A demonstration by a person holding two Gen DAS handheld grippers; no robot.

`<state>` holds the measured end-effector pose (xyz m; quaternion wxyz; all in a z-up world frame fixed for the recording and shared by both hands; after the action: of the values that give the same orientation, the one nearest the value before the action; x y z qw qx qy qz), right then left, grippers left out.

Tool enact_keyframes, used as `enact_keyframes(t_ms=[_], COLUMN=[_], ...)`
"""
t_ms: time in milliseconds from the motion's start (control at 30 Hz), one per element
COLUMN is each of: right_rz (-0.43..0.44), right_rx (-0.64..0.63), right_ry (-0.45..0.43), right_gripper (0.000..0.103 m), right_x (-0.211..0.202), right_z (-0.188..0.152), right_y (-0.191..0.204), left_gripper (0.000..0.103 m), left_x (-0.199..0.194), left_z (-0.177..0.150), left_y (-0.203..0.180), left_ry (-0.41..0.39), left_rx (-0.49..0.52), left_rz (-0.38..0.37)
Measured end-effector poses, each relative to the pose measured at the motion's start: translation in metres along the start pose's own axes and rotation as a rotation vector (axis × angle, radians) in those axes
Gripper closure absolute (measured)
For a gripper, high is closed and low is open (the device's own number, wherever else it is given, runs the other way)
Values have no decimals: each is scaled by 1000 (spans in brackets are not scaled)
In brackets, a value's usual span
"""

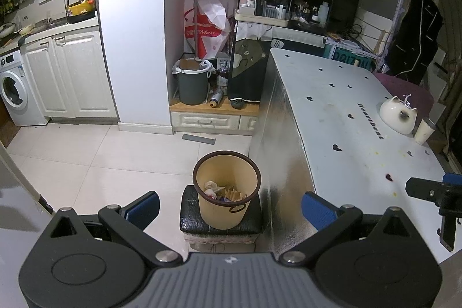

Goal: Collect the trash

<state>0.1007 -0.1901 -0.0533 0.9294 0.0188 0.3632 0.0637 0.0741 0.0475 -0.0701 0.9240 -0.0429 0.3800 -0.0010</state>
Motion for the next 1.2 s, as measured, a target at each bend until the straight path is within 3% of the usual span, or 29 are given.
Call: enact_keyframes(t_ms=[1200], right_rz=[2], right_rx=[-2], right_ry=[-1], right_gripper=[0], right_x=[0], right_z=[0], right_y=[3], left_gripper=[0], left_x=[0], left_z=[1], left_y=[-1], left_ry=[-4], left_rx=[5], left_rz=[-1])
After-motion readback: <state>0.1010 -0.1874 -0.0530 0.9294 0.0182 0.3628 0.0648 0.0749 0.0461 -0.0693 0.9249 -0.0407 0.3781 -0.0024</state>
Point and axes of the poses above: each gripper's, at about its wrist camera, not at the fingertips, and x roughly the way its jaws point, y to its left, z to its top, the point moved 9 cm from there along x, roughly the way its jaws point
